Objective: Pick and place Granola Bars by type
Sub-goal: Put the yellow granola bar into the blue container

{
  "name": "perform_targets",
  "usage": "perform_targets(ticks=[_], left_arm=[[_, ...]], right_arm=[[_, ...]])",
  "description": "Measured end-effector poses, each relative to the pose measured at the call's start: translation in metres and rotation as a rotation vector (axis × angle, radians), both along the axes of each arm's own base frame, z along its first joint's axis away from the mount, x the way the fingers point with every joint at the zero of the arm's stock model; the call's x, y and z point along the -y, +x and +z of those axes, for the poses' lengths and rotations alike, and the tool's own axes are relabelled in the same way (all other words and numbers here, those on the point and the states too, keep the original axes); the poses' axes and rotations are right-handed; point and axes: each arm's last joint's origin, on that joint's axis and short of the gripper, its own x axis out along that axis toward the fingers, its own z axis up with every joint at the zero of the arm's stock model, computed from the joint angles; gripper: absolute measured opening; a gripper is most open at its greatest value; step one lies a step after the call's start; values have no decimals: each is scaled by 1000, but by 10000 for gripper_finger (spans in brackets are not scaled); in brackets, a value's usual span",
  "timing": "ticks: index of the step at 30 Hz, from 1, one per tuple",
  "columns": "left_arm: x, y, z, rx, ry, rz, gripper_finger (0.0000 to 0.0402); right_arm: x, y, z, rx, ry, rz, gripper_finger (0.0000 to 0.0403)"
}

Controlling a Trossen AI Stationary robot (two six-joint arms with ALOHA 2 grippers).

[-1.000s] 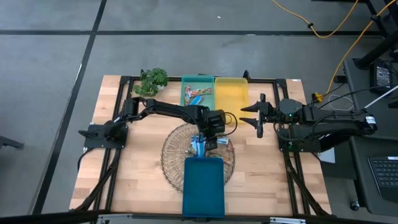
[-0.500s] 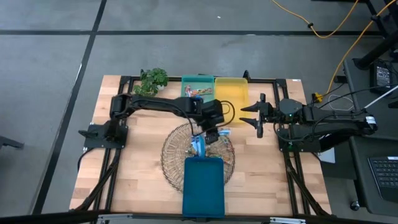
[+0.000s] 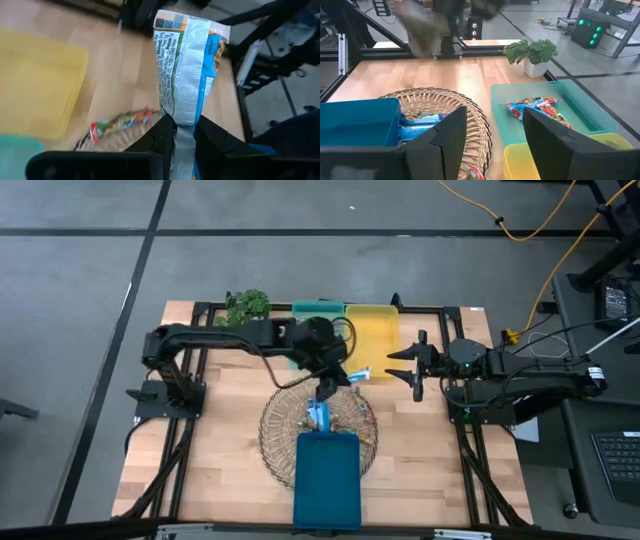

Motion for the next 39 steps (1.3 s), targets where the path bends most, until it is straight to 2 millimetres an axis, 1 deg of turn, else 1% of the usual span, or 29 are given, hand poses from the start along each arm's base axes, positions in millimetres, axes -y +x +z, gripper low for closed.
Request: perform_targets(ticks=[5,8,11,13,17,20,24,27,29,34,36,39], left_arm=[[14,-24,32,105,44,-59,56],[24,-37,46,151,70,-102,56],[36,-48,57,188,81,-151,56],[46,-51,60,203,79,-185,56],[70,-56,61,209,70,-261,56],[91,-60,61,212,60,-328,56],[119,-66,61,219,51,-413,56],[135,-71,62,234,57,-444,56],[144,-72,62,245,69,-438,56],[162,-69,60,281,81,-435,56],[167,-65,54,267,100,-417,56],[174,-54,39,222,127,-400,56]], right_arm=[[0,0,0,9,50,-14,196],[0,0,0,14,75,-20,196],[0,0,0,13,75,-20,196],[0,0,0,13,75,-20,196],[0,0,0,17,93,-25,196],[0,0,0,23,126,-34,196],[0,0,0,24,128,-34,196],[0,0,0,24,129,-34,196],[0,0,0,24,129,-34,196],[0,0,0,24,128,-34,196],[0,0,0,24,129,-34,196],[0,0,0,23,126,-34,196]])
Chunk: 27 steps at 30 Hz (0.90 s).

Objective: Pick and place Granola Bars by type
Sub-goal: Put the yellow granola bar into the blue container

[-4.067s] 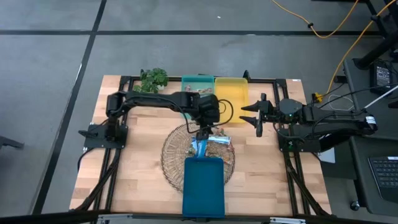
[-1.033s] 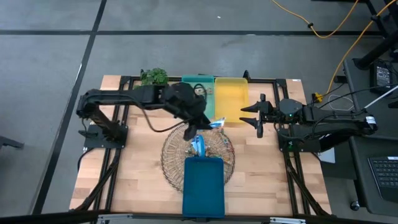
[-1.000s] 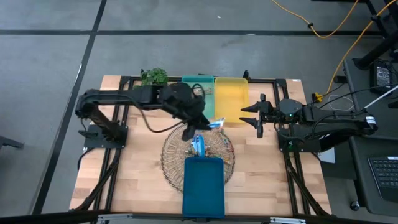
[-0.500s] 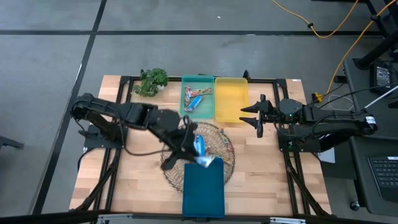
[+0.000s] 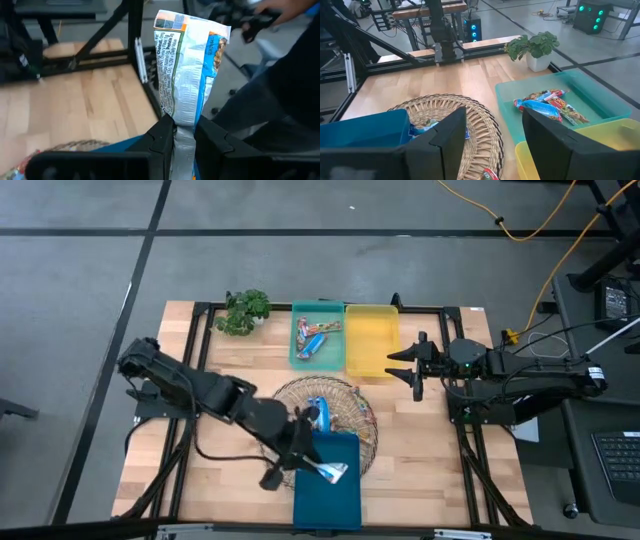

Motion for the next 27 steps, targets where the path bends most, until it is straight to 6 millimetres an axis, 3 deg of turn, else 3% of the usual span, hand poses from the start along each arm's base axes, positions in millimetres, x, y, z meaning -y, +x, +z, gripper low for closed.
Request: perform_targets(ticks=[5,11,19,24,27], left_arm=[[1,22,-20,-63,-61,-93,56],[-13,37,-41,-98,-46,-138,53],[-48,55,-121,-290,60,-1,56],[-47,64,-175,-396,78,-8,53],[-42,70,-197,-444,93,-15,55]], right_arm=[[0,0,0,-1,-1,0,196],[0,0,0,-1,-3,1,196],[0,-1,-2,-22,-4,1,196],[0,-2,-7,-73,1,0,196],[0,-3,-8,-93,4,-1,196]])
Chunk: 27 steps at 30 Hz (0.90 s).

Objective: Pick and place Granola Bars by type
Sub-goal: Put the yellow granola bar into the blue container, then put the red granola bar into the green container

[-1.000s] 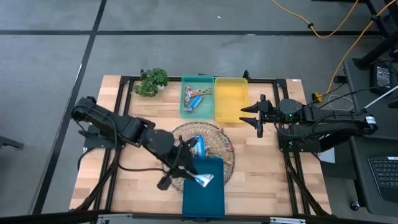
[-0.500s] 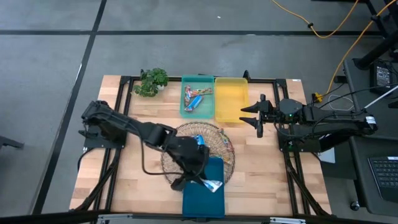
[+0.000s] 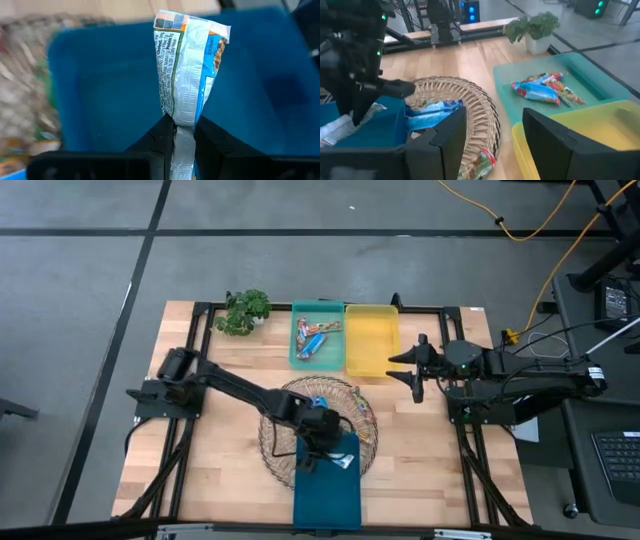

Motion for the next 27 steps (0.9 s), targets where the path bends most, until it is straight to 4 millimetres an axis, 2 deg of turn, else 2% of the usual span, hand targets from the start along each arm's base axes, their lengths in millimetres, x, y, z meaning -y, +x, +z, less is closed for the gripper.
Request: perform_targets(ticks=[7,14,20,27], left_arm=[[8,8,-34,-55,38,20,67],[11,8,-36,-50,55,25,97],[12,4,-27,-49,47,21,144],[8,-4,12,63,84,73,177]], right_arm=[[0,0,-1,-8,4,-1,196],[0,0,-1,-10,4,-2,196],[0,0,-1,-10,5,-2,196],[0,0,-1,-7,28,-11,196]])
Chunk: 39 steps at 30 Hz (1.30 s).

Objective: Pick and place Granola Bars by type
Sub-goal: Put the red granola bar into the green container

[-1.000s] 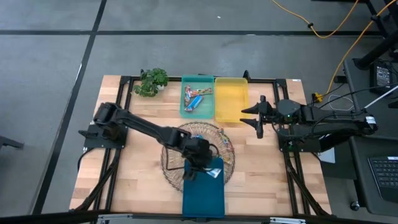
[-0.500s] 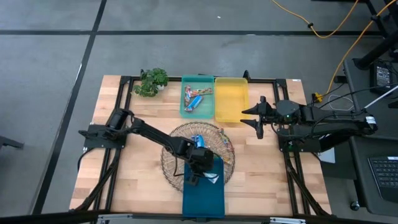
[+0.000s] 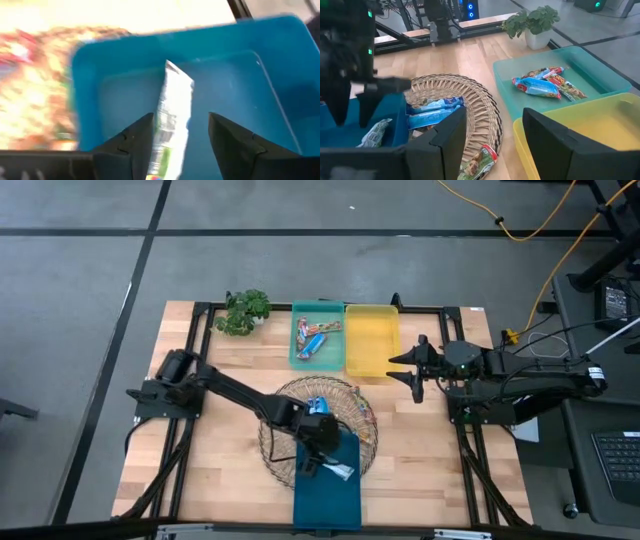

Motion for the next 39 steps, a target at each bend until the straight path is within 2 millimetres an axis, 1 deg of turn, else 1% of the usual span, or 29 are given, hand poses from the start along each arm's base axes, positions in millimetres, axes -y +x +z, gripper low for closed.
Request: perform_targets(ticks=[7,11,14,17,20,23,25,28,34,39], left_arm=[[-17,-13,33,84,182,129,173],[-36,-16,49,124,235,277,171],[-51,-18,55,134,249,382,171],[-68,-17,54,104,226,468,171],[-86,-15,50,61,164,543,172],[-103,-11,42,13,101,593,175],[-114,-9,41,16,74,615,177],[-127,-8,40,10,73,640,179],[-152,-11,38,-13,98,738,180],[-168,-14,37,-29,78,818,178]], right_arm=[[0,0,0,0,-1,0,196],[0,0,0,-1,-3,1,196],[0,0,0,-2,-4,2,196],[0,0,0,-2,-6,2,196],[0,0,0,-5,-25,10,196],[0,0,0,-11,-54,21,196],[0,0,0,-14,-70,28,196],[0,0,0,-19,-100,40,196],[0,2,-2,-33,-99,40,196],[0,12,-13,-114,-89,72,196]])
